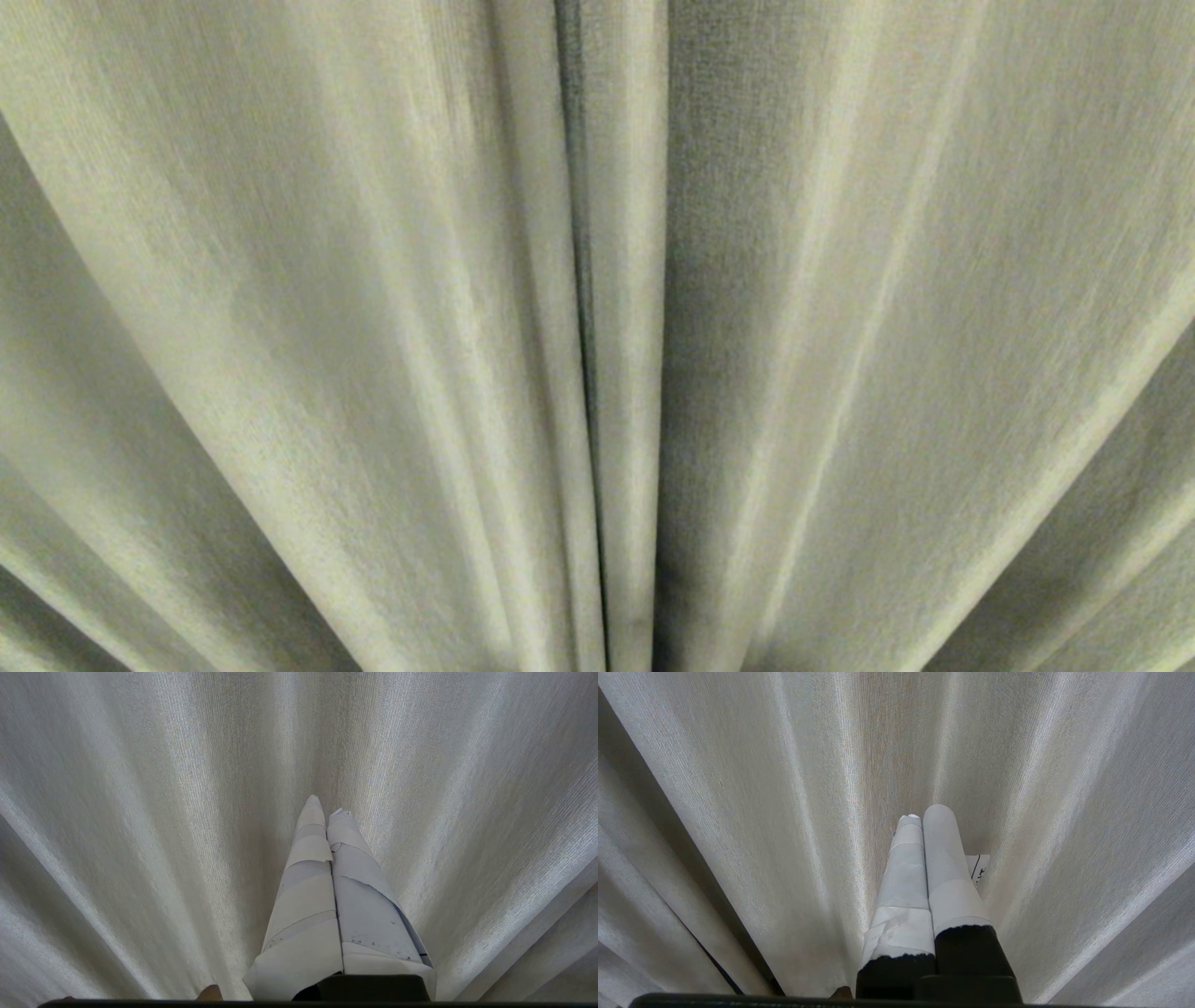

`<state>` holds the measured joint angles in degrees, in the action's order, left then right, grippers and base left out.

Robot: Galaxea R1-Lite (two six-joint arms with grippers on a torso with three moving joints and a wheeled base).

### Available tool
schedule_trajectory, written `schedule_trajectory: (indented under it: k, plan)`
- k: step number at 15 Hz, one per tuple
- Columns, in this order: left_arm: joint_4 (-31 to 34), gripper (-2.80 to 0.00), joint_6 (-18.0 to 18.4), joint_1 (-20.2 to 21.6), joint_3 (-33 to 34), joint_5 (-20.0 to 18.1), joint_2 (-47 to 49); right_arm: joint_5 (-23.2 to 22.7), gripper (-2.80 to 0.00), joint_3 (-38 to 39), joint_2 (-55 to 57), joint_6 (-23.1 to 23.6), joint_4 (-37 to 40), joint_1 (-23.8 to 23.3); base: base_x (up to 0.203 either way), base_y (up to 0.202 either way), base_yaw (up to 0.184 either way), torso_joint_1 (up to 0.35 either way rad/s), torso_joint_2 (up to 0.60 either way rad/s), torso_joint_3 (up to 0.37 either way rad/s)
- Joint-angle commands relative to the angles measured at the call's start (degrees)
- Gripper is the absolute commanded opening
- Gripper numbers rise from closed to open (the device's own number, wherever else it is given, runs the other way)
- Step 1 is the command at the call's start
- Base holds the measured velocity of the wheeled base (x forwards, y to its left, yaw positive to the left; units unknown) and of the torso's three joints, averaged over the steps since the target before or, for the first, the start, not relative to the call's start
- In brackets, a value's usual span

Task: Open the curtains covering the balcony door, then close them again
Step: Pull the outer curtains open on both sides

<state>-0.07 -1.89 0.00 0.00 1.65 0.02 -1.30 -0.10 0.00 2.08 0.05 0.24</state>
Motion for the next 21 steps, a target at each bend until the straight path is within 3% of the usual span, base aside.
schedule_trajectory:
  k: [1, 14, 16, 19, 21]
  plan:
    - [0.0, -2.80, 0.0, 0.0, 0.0, 0.0, 0.0, 0.0, -2.80, 0.0, 0.1, 0.0, 0.0, 0.0, 0.000, 0.000, 0.000, 0.000, 0.00, 0.000]
    - [0.1, -2.80, 0.1, 0.0, 0.0, 0.0, 0.0, 0.0, -2.80, 0.0, 0.1, 0.0, 0.0, 0.0, 0.000, 0.000, 0.000, 0.000, 0.00, 0.000]
    - [0.1, -2.80, 0.6, 0.0, 0.0, -0.1, 0.0, 0.0, -2.80, 0.0, 0.1, 0.0, 0.0, 0.0, 0.000, 0.000, 0.000, 0.000, 0.00, 0.000]
    - [-0.2, -2.80, 4.7, 0.0, 0.0, -0.9, 0.0, 0.0, -2.80, 0.0, 0.1, 0.0, 0.0, 0.0, 0.000, 0.000, 0.000, 0.000, 0.00, 0.000]
    - [-0.3, -2.80, 4.6, 0.0, 0.0, -0.9, 0.0, 0.0, -2.80, 0.0, 0.1, 0.0, 0.0, 0.0, 0.000, 0.000, 0.000, 0.000, 0.00, 0.000]
